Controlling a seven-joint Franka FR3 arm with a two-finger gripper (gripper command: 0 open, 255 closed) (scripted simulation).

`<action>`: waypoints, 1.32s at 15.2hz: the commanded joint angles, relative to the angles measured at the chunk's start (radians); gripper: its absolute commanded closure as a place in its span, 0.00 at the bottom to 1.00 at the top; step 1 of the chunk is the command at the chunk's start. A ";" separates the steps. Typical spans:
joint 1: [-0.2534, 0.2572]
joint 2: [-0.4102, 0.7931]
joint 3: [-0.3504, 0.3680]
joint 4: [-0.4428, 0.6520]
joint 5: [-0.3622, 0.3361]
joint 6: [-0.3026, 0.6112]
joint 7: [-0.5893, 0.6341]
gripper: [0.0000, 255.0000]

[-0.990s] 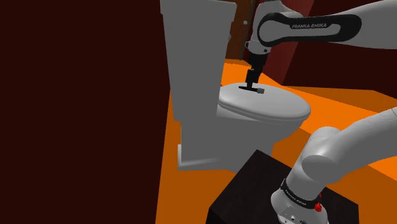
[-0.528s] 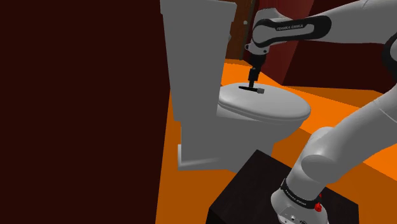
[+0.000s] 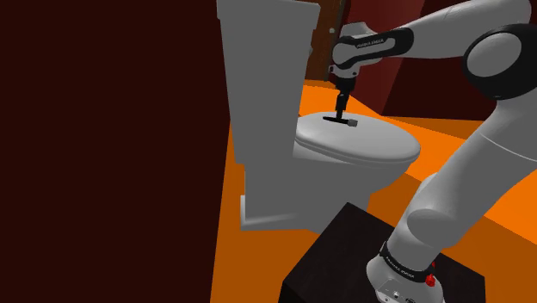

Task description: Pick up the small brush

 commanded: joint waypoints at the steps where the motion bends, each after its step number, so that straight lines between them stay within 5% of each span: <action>1: -0.002 0.007 -0.004 -0.020 0.000 0.026 -0.003 0.00; 6: -0.003 0.013 -0.008 -0.061 -0.001 0.074 0.003 0.00; 7: -0.003 0.015 -0.008 -0.059 0.000 0.073 0.002 1.00; 20: -0.002 0.006 -0.004 -0.015 0.000 0.021 -0.003 1.00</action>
